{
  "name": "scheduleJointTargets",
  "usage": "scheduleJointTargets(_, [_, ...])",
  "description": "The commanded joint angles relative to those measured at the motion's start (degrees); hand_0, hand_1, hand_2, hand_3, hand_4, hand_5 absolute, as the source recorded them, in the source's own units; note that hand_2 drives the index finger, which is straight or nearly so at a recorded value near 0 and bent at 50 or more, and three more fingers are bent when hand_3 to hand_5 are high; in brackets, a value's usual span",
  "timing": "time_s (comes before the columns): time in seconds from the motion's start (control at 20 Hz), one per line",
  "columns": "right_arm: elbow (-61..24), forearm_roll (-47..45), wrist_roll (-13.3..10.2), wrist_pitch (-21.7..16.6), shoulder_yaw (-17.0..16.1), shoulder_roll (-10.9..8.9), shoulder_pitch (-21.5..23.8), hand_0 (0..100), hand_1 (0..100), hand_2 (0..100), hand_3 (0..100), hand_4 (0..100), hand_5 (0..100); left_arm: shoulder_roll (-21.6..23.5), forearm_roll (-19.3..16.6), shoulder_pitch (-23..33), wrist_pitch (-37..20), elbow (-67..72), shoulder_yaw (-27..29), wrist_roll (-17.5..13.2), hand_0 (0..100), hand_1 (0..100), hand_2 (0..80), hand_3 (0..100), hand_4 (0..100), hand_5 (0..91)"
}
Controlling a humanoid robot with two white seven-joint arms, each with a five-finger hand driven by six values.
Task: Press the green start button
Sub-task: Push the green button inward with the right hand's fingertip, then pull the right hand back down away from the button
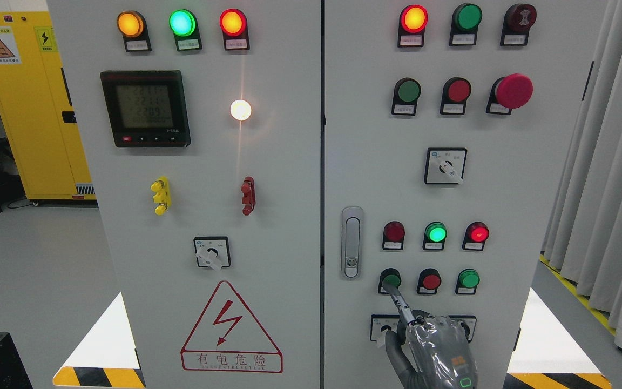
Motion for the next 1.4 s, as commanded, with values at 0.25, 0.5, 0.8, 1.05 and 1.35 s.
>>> scheduleJointTargets(0.25, [2.0, -0.3, 0.1, 0.0, -0.6, -0.05, -0.9, 81, 94, 0, 81, 85, 98, 0.0, 0.0, 0.0, 0.0, 0.0, 0.0, 0.3, 12, 56, 0.0, 0, 0, 0.0])
scheduleJointTargets(0.5, [3.7, -0.4, 0.1, 0.0, -0.6, -0.05, -1.6, 83, 95, 0, 81, 85, 98, 0.0, 0.0, 0.0, 0.0, 0.0, 0.0, 0.2, 12, 56, 0.0, 0, 0, 0.0])
scheduleJointTargets(0.8, [3.8, -0.4, 0.0, 0.0, -0.2, -0.05, -1.7, 84, 95, 0, 81, 86, 98, 0.1, 0.0, 0.0, 0.0, 0.0, 0.0, 0.2, 12, 56, 0.0, 0, 0, 0.0])
scheduleJointTargets(1.05, [3.0, -0.6, -0.1, 0.0, -0.1, 0.12, -1.2, 83, 95, 0, 81, 86, 98, 0.0, 0.0, 0.0, 0.0, 0.0, 0.0, 0.2, 12, 56, 0.0, 0, 0, 0.0])
scheduleJointTargets(1.35, [-2.5, -1.4, -0.3, -0.2, 0.5, 0.21, 1.1, 84, 95, 0, 81, 86, 98, 0.0, 0.0, 0.0, 0.0, 0.0, 0.0, 0.2, 12, 56, 0.0, 0, 0, 0.0])
